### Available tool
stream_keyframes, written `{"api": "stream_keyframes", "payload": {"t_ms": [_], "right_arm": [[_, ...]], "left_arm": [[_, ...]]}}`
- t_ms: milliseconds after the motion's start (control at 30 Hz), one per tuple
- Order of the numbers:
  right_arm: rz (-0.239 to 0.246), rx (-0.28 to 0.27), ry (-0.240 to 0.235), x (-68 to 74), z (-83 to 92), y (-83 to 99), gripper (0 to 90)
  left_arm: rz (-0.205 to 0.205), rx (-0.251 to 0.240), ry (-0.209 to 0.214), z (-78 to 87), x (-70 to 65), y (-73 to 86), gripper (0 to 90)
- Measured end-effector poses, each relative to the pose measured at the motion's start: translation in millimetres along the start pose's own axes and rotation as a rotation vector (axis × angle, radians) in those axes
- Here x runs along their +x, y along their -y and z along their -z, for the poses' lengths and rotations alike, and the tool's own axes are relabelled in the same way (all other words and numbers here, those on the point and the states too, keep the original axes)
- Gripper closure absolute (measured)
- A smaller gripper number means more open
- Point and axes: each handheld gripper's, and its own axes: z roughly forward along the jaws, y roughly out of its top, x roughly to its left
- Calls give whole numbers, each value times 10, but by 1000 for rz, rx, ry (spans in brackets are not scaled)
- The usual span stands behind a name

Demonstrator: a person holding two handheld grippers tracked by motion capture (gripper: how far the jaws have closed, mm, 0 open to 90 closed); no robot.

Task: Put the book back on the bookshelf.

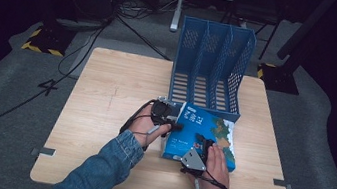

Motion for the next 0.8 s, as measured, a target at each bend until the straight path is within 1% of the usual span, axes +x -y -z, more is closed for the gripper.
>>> {"api": "stream_keyframes", "payload": {"t_ms": [133,167,267,333,367,400,433,467,500,533,567,600,633,667,700,733,767,800], "right_arm": [[-10,-2,1,-2,-11,5,90],[-11,-2,6,-4,-27,-3,84],[-11,-8,-4,-14,-36,1,83],[-16,-10,-9,-14,-34,2,109],[-16,-10,-9,-14,-34,2,109],[-12,5,-15,-8,-25,-17,147],[5,18,-21,3,-12,-39,196],[32,37,-32,23,6,-68,289],[32,37,-32,23,6,-68,289],[32,52,-49,36,15,-83,347],[32,52,-49,36,15,-83,347],[31,57,-59,32,15,-89,375],[39,64,-66,31,22,-101,436],[66,74,-64,24,34,-115,476],[86,80,-66,-10,43,-140,502],[86,80,-66,-10,43,-140,514],[83,84,-69,-29,47,-155,532],[86,85,-78,-55,56,-170,545]], "left_arm": [[5,2,-7,-13,-7,0,796],[9,3,0,-17,-11,1,796],[6,8,-8,-25,-25,6,787],[3,16,-9,-43,-15,12,716],[3,16,-9,-43,-15,12,651],[3,20,-21,-59,-2,20,651],[-3,18,-37,-70,11,27,595],[-13,9,-63,-77,34,40,518],[-26,3,-96,-73,64,48,518],[-45,6,-145,-35,141,63,498],[-45,6,-145,-35,141,63,479],[-47,-19,-148,4,206,73,479],[-26,-49,-125,54,257,76,458],[8,-68,-96,118,305,73,452],[31,-89,-79,167,337,70,446],[50,-115,-77,231,375,70,446],[53,-146,-95,298,413,76,439],[48,-152,-109,336,436,83,441]]}}
